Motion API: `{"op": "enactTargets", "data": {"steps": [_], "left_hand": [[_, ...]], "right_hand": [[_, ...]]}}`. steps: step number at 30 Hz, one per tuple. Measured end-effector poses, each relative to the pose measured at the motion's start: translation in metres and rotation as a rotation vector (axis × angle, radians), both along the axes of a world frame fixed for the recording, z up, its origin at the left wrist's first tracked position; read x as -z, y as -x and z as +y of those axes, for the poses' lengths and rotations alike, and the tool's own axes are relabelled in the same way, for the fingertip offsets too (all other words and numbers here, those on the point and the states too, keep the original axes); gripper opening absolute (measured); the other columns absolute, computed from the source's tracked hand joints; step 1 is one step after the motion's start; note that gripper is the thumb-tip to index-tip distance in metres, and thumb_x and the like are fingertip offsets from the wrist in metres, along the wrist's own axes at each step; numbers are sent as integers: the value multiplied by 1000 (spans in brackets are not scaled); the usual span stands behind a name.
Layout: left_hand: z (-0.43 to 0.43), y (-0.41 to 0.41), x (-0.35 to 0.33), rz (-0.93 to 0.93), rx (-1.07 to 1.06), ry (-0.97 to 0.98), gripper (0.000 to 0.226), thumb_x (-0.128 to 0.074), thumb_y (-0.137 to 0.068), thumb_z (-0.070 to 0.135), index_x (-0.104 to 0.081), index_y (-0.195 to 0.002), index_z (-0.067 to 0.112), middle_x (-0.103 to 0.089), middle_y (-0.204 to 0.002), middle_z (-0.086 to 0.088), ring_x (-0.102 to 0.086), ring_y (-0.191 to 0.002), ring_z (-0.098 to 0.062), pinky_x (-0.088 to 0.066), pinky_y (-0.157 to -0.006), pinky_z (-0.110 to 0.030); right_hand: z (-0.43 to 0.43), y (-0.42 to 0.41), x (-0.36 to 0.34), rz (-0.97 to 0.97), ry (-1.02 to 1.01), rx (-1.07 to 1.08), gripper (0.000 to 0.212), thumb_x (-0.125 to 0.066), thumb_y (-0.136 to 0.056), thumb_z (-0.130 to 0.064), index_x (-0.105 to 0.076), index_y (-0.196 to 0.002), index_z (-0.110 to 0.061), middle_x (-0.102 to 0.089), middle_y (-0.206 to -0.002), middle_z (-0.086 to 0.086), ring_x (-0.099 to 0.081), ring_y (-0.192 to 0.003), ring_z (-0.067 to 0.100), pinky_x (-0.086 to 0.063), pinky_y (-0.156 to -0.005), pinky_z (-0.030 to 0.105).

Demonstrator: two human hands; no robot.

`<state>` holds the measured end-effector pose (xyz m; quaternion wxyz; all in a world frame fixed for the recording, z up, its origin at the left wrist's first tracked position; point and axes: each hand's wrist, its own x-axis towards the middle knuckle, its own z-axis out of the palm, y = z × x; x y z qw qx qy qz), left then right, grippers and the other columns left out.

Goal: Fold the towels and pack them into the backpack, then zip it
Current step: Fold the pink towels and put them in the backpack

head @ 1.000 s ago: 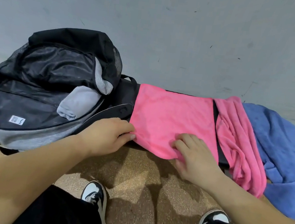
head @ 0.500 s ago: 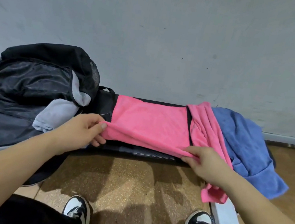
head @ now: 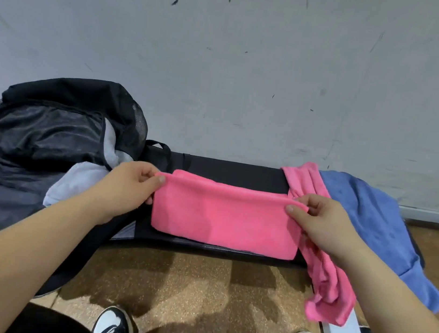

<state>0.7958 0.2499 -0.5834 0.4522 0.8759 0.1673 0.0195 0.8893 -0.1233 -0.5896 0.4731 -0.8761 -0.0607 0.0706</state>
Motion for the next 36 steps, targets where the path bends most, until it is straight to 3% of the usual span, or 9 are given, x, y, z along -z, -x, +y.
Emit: {"op": "enactTargets", "data": {"steps": [4, 8, 12, 17, 22, 27, 31, 33, 36], "left_hand": [[-4, -39, 9, -62, -69, -159, 17, -66, -101, 27, -74, -91, 16, -75, -80, -5, -72, -81, -25, -58, -78, -41], [-10, -68, 30, -2, -92, -306, 11, -67, -96, 27, -72, -90, 19, -71, -82, 2, -69, -85, -26, -51, -73, -34], [-15, -84, 43, 35, 54, -532, 39, -64, -90, 22, -65, -129, 26, -64, -127, 1, -60, -116, -27, -53, -91, -43], [-17, -93, 50, 94, 238, -594, 49, -60, -95, 23, -58, -144, 28, -59, -148, 8, -52, -127, -28, -47, -105, -45], [-22, -92, 45, 149, 295, -680, 52, -61, -97, 32, -52, -148, 35, -59, -145, 1, -49, -129, -30, -43, -105, -45], [-23, -87, 40, 310, 286, -721, 50, -60, -98, 38, -50, -147, 30, -61, -138, -1, -44, -130, -32, -39, -102, -46], [-22, -78, 31, 310, 264, -608, 22, -66, -92, 37, -66, -114, 33, -68, -109, 6, -49, -119, -26, -39, -97, -42], [-19, -74, 24, 278, 244, -469, 6, -72, -86, 37, -68, -87, 32, -68, -91, 8, -60, -104, -24, -50, -92, -40], [-13, -66, 9, 182, 183, -205, 13, -82, -83, 27, -72, -79, 20, -70, -78, 2, -65, -77, -15, -52, -68, -30]], "right_hand": [[16, -28, 13, -87, 91, 82, 12, -76, -93, -22, -73, -84, -15, -61, -66, -3, -54, -61, 14, -43, -59, 25], [31, -52, 32, -100, 277, 52, 9, -74, -93, -23, -72, -97, -16, -63, -75, -7, -57, -72, 17, -39, -61, 21], [32, -69, 53, -89, 409, 11, 42, -71, -94, -27, -67, -132, -9, -66, -109, 8, -61, -91, 21, -45, -83, 29], [34, -76, 56, -68, 479, -37, 25, -70, -96, -30, -73, -117, -18, -58, -119, 9, -63, -92, 22, -51, -91, 35], [32, -74, 53, -41, 477, -45, 9, -72, -94, -27, -68, -92, -20, -49, -109, 2, -56, -79, 15, -47, -82, 33], [32, -65, 43, -128, 500, -136, 8, -70, -94, -22, -63, -91, -22, -66, -90, -4, -62, -86, 21, -53, -76, 40], [29, -57, 38, -32, 496, -218, 18, -72, -93, -21, -65, -109, -26, -66, -98, -6, -60, -94, 17, -49, -84, 32], [27, -57, 34, 27, 510, -246, 7, -71, -93, -23, -68, -99, -26, -69, -97, -6, -63, -91, 17, -48, -77, 27], [25, -54, 27, 76, 449, -222, 13, -70, -93, -28, -65, -83, -23, -65, -81, -7, -60, -75, 15, -44, -64, 25]]}}
